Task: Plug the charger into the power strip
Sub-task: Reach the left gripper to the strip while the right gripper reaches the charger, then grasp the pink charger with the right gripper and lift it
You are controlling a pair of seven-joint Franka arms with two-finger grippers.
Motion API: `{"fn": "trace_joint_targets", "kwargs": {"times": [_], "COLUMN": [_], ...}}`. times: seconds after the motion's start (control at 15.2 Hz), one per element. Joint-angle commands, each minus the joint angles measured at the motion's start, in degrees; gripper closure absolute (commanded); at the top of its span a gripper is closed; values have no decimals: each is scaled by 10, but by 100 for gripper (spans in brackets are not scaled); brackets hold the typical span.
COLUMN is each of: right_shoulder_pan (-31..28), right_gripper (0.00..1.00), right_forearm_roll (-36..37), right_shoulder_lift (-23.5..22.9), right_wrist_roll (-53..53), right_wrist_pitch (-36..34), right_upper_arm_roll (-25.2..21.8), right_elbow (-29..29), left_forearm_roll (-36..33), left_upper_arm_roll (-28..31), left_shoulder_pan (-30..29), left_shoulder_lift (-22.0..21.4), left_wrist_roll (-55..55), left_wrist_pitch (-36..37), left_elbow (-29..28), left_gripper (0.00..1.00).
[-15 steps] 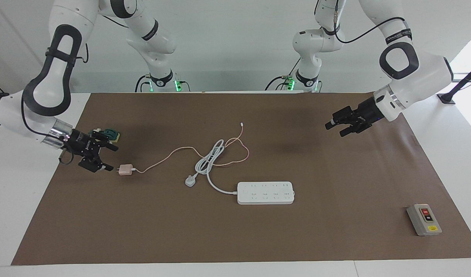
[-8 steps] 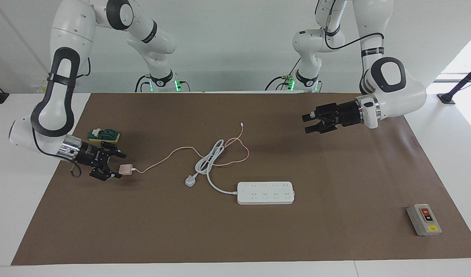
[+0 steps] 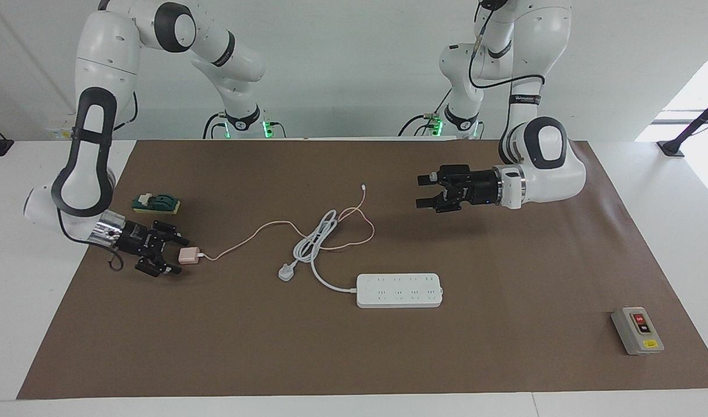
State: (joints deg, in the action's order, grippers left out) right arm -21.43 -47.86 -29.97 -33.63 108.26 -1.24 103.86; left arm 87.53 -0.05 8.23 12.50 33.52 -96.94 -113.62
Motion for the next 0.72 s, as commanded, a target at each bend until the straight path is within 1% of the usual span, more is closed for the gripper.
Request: {"fn": "trace_joint_targets", "kwargs": {"times": [0.0,0.13,0.26,0.46,0.59,0.66], "right_shoulder_pan": [-4,0,2,3,3,3], "right_gripper": [0,0,0,26,69,96], "right_forearm_roll": [-23,-30,-30,-31,-32,-32], "right_shoulder_lift": [-13,-13,-15,-28,-36,-37], "right_wrist_roll": [23,24,26,51,65,67], "right_wrist_pitch": [12,16,29,33,34,33], "right_upper_arm_roll": [5,4,5,4,5,5], "right_elbow": [-2,-1,1,1,1,0], "left_forearm_roll": [38,88,116,124,126,126], "left_upper_arm_roll": [5,5,5,6,6,6], "left_shoulder_pan": [8,14,31,44,50,52], "left_shoulder_lift": [45,78,91,93,96,98], "left_wrist_roll": [47,64,76,83,82,82], "left_wrist_pitch": [6,29,38,31,30,30], "left_elbow": [6,13,13,13,12,12], "left_gripper": [0,0,0,0,0,0]}}
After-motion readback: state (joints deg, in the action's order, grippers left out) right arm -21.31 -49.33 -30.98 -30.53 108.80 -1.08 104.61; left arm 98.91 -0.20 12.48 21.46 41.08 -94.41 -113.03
